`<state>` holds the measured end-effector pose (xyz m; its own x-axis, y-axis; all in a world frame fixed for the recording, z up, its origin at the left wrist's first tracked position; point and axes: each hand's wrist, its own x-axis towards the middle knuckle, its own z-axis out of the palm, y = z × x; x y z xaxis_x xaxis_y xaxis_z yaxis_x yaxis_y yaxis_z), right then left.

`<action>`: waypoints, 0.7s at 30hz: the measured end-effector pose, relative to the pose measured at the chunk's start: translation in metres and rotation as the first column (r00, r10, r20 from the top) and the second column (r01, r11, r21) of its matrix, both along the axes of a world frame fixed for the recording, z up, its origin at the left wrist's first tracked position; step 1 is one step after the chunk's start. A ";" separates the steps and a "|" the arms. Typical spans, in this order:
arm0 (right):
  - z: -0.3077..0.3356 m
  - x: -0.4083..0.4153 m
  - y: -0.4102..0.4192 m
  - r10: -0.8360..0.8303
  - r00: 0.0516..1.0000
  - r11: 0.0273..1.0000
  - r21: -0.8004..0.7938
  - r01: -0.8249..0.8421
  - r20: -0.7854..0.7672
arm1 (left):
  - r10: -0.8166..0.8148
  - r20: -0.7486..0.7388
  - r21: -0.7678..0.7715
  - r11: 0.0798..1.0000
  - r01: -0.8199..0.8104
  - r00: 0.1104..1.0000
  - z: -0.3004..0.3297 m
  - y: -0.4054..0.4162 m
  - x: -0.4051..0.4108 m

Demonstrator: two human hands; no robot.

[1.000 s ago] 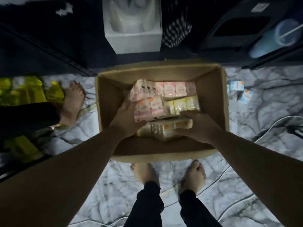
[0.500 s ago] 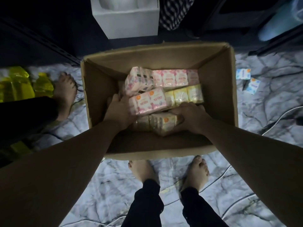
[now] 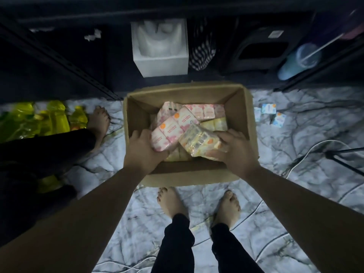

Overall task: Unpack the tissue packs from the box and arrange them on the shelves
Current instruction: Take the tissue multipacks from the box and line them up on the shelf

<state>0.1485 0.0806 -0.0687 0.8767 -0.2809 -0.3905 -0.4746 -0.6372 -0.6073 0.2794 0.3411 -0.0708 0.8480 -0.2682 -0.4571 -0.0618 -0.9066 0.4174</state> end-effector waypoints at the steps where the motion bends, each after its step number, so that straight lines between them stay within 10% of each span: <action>1: 0.017 -0.003 -0.002 -0.053 0.998 0.997 0.063 0.051 0.043 | 0.019 0.017 -0.023 1.000 -0.019 1.000 0.019 0.000 -0.002; 21: 0.401 -0.068 -0.046 -0.390 0.850 0.904 0.320 0.282 0.355 | 0.159 0.314 -0.303 0.951 -0.060 0.936 0.401 -0.011 -0.074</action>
